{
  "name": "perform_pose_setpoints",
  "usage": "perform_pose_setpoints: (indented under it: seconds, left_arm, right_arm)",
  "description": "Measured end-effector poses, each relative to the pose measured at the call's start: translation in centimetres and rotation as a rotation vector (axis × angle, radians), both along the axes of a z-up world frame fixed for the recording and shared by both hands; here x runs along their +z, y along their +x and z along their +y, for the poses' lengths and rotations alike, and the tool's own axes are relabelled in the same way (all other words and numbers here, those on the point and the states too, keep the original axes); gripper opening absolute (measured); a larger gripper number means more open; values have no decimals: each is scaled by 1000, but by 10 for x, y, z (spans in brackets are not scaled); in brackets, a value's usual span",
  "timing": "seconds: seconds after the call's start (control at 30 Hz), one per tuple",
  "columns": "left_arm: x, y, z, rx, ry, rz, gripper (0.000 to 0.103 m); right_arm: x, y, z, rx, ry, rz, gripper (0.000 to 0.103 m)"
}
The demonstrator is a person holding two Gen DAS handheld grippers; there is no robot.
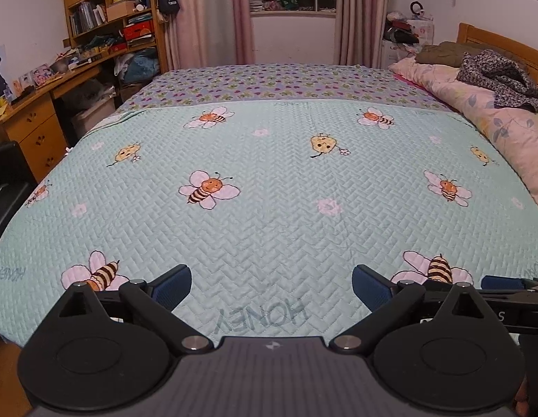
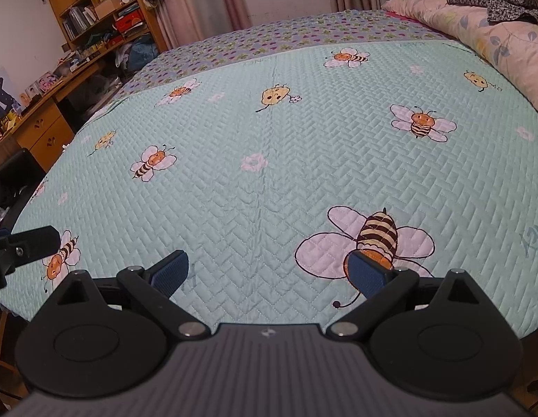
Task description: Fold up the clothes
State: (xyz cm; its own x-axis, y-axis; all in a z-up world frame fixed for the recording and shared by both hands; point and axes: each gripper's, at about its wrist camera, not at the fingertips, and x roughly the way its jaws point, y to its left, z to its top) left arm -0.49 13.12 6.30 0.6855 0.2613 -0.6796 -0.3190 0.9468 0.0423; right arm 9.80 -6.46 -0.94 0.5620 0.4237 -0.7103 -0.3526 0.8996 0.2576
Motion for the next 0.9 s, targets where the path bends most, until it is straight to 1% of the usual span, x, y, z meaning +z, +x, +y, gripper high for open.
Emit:
perform_pose_setpoints:
  seconds: [0.27, 0.37, 0.4, 0.67, 0.77, 0.9]
  left_arm:
    - [-2, -1, -1, -33, 3, -7, 94]
    - [-1, -2, -1, -42, -7, -17, 94]
    - [-2, -2, -1, -45, -11, -19, 96]
    - [-8, 4, 0, -77, -45, 11, 95]
    - [-9, 5, 1, -66, -41, 17, 95]
    - [-13, 7, 4, -58, -61, 32, 96]
  right_arm:
    - [-3, 0, 1, 2, -6, 7, 98]
    - [-4, 1, 1, 1, -8, 10, 98]
    - [-4, 1, 1, 1, -7, 10, 98]
    - [-6, 2, 2, 1, -4, 15, 98]
    - [-7, 1, 1, -1, -5, 16, 98]
    - [-7, 3, 0, -6, -2, 18, 98]
